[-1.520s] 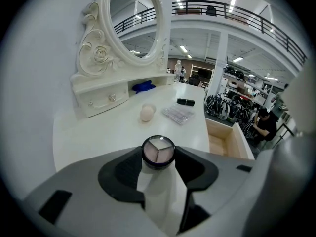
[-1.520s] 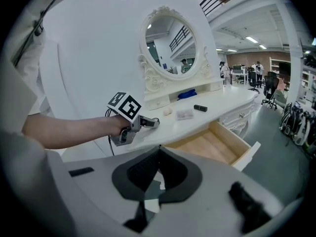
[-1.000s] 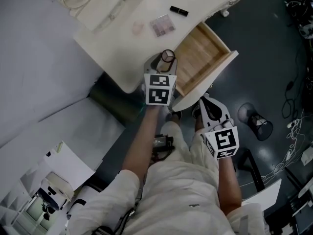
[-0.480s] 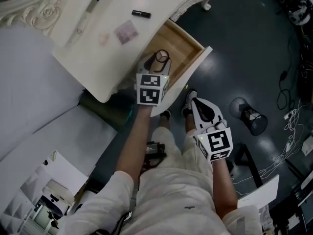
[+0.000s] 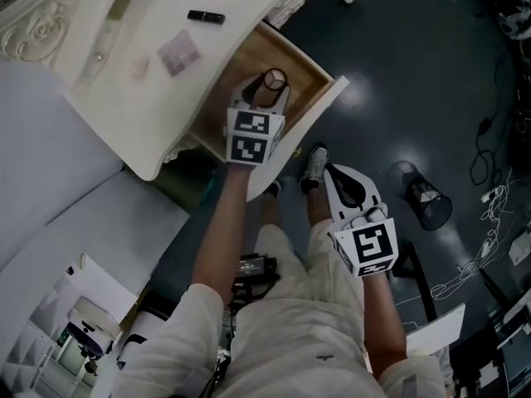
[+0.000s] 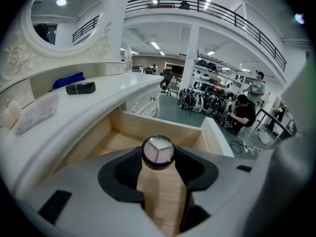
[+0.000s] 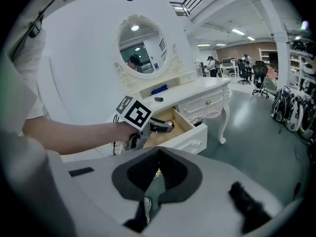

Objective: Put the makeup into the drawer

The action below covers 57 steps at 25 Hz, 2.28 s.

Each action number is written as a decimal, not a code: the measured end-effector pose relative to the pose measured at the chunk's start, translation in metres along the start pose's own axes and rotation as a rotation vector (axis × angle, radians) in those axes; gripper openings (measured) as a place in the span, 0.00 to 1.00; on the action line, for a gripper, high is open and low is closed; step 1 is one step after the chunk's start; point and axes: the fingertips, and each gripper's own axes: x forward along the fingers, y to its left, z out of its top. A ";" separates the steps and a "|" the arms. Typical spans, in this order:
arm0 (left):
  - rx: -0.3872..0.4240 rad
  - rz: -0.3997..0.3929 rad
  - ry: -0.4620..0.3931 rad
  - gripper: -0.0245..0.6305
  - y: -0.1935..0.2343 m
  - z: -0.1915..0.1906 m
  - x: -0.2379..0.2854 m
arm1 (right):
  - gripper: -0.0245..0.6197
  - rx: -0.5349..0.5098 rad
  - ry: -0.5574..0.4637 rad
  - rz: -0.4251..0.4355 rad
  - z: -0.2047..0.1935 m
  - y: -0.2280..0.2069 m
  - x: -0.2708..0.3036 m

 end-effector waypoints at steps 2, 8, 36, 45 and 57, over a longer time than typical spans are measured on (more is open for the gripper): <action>0.016 -0.024 0.017 0.37 -0.002 -0.006 0.015 | 0.06 -0.003 0.010 0.005 -0.003 -0.009 0.005; 0.073 -0.067 0.064 0.37 0.003 -0.017 0.046 | 0.06 -0.018 0.038 0.041 -0.009 -0.021 0.015; 0.107 -0.066 0.104 0.40 0.002 -0.016 0.030 | 0.06 -0.021 0.033 0.084 0.005 -0.017 0.020; 0.098 -0.009 0.058 0.36 0.017 0.022 -0.047 | 0.06 -0.039 0.002 0.077 0.040 0.004 0.007; -0.059 0.085 0.018 0.15 0.032 0.003 -0.160 | 0.06 -0.082 -0.003 0.106 0.055 0.072 -0.007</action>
